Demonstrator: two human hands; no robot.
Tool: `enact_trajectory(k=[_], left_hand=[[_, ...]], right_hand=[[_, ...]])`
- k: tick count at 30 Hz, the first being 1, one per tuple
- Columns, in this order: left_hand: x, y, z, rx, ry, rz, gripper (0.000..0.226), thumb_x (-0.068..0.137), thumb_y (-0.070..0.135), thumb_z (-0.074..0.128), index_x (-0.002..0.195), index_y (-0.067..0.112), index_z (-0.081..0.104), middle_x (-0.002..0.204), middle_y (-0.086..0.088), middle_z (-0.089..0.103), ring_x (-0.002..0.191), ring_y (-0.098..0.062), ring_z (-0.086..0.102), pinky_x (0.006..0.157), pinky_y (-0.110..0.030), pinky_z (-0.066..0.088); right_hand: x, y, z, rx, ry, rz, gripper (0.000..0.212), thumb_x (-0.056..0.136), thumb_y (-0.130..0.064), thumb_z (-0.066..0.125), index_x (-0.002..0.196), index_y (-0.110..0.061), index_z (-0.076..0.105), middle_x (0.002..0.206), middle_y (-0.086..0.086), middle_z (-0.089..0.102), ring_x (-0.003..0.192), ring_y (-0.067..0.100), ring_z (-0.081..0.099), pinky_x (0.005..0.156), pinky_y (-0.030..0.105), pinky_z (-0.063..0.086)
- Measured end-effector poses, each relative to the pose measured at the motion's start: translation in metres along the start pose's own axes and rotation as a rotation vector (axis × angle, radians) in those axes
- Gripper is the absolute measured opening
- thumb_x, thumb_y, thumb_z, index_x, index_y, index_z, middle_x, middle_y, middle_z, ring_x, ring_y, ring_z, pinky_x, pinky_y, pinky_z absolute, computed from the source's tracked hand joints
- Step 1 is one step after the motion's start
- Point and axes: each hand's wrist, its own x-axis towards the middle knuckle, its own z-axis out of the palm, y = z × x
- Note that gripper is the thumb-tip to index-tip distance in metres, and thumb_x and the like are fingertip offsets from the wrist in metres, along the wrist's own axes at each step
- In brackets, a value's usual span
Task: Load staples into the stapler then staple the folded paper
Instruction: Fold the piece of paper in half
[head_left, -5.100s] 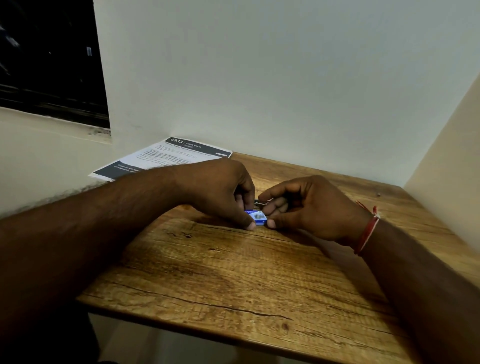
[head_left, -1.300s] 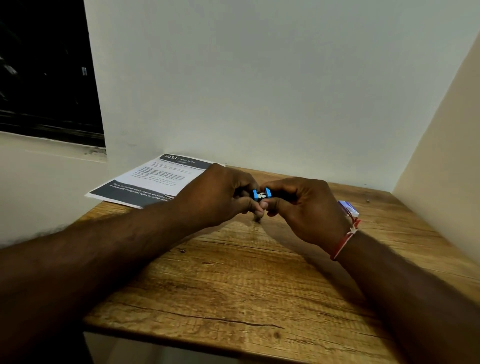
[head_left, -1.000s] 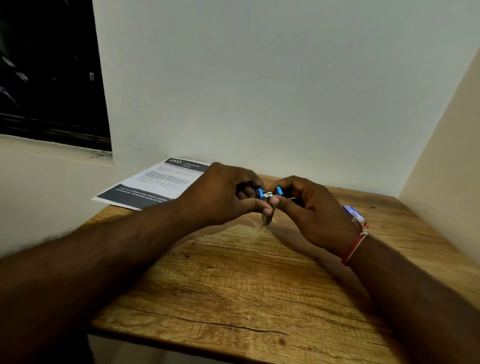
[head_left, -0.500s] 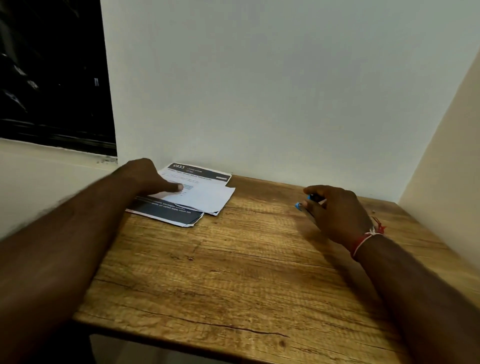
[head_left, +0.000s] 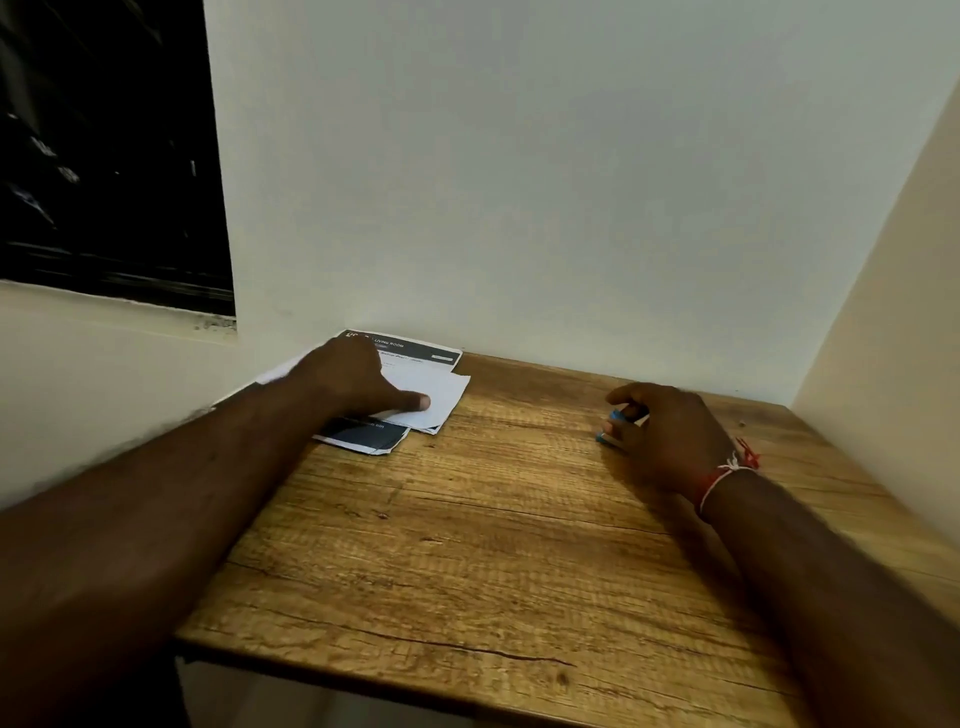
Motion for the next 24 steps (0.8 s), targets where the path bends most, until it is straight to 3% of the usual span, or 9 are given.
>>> enact_trajectory(k=[3, 5, 8, 11, 15, 20, 22, 24], left_hand=[[0.0, 0.003, 0.002, -0.053, 0.005, 0.018, 0.06, 0.079, 0.069, 0.092, 0.077, 0.016, 0.063, 0.084, -0.001, 0.065, 0.079, -0.018, 0.059, 0.066, -0.034, 0.042], [-0.001, 0.004, 0.0, -0.075, -0.008, 0.031, 0.06, 0.089, 0.057, 0.09, 0.065, 0.017, 0.052, 0.07, -0.001, 0.054, 0.067, -0.017, 0.05, 0.058, -0.036, 0.031], [-0.001, 0.005, -0.003, -0.168, 0.079, 0.056, 0.044, 0.107, 0.043, 0.073, 0.077, 0.013, 0.062, 0.086, -0.006, 0.063, 0.089, -0.027, 0.061, 0.07, -0.037, 0.035], [-0.005, 0.007, -0.005, -0.519, 0.175, 0.082, 0.042, 0.111, 0.038, 0.067, 0.076, 0.015, 0.068, 0.088, -0.004, 0.069, 0.089, -0.026, 0.063, 0.066, -0.033, 0.04], [-0.024, 0.026, -0.01, -1.032, 0.149, 0.118, 0.03, 0.106, 0.044, 0.076, 0.096, 0.017, 0.086, 0.105, -0.002, 0.086, 0.092, -0.022, 0.074, 0.084, -0.035, 0.053], [-0.054, 0.061, -0.008, -1.283, 0.053, 0.218, 0.024, 0.102, 0.038, 0.082, 0.113, 0.018, 0.09, 0.115, 0.001, 0.089, 0.11, -0.019, 0.082, 0.106, -0.04, 0.062], [-0.061, 0.067, -0.006, -1.288, 0.039, 0.257, 0.026, 0.1, 0.04, 0.083, 0.114, 0.019, 0.09, 0.115, 0.002, 0.089, 0.11, -0.015, 0.081, 0.104, -0.037, 0.062], [-0.064, 0.068, -0.005, -1.254, 0.046, 0.289, 0.026, 0.1, 0.039, 0.082, 0.114, 0.019, 0.09, 0.113, 0.005, 0.089, 0.1, -0.003, 0.079, 0.089, -0.022, 0.06]], right_hand=[[-0.003, -0.002, -0.002, 0.001, 0.003, -0.007, 0.043, 0.096, -0.037, 0.083, 0.136, -0.027, 0.073, 0.11, -0.006, 0.076, 0.1, 0.013, 0.066, 0.09, 0.029, 0.049], [-0.006, -0.006, -0.004, 0.021, 0.002, -0.006, 0.053, 0.092, -0.045, 0.085, 0.14, -0.028, 0.07, 0.109, -0.01, 0.074, 0.106, 0.015, 0.068, 0.096, 0.034, 0.054], [-0.012, -0.017, -0.009, 0.032, 0.09, -0.051, 0.06, 0.089, -0.051, 0.086, 0.142, -0.029, 0.068, 0.114, -0.013, 0.075, 0.115, 0.018, 0.068, 0.096, 0.038, 0.058], [-0.02, -0.041, -0.017, 0.296, 0.201, -0.03, 0.043, 0.091, -0.042, 0.087, 0.13, -0.029, 0.075, 0.109, -0.011, 0.078, 0.1, 0.01, 0.072, 0.077, 0.019, 0.054], [-0.034, -0.069, -0.018, 0.901, 0.057, 0.091, 0.02, 0.095, -0.027, 0.085, 0.113, -0.018, 0.084, 0.094, 0.007, 0.081, 0.075, 0.017, 0.071, 0.067, 0.035, 0.062], [-0.041, -0.083, -0.011, 1.23, -0.119, 0.202, 0.024, 0.096, -0.021, 0.082, 0.113, -0.004, 0.082, 0.089, 0.009, 0.075, 0.065, 0.017, 0.061, 0.055, 0.028, 0.053], [-0.042, -0.083, -0.012, 1.283, -0.14, 0.232, 0.026, 0.096, -0.023, 0.083, 0.114, -0.004, 0.082, 0.086, 0.007, 0.073, 0.062, 0.016, 0.058, 0.053, 0.025, 0.051], [-0.041, -0.082, -0.015, 1.296, -0.127, 0.253, 0.026, 0.095, -0.024, 0.083, 0.112, -0.005, 0.083, 0.081, 0.004, 0.07, 0.058, 0.014, 0.055, 0.05, 0.024, 0.047]])
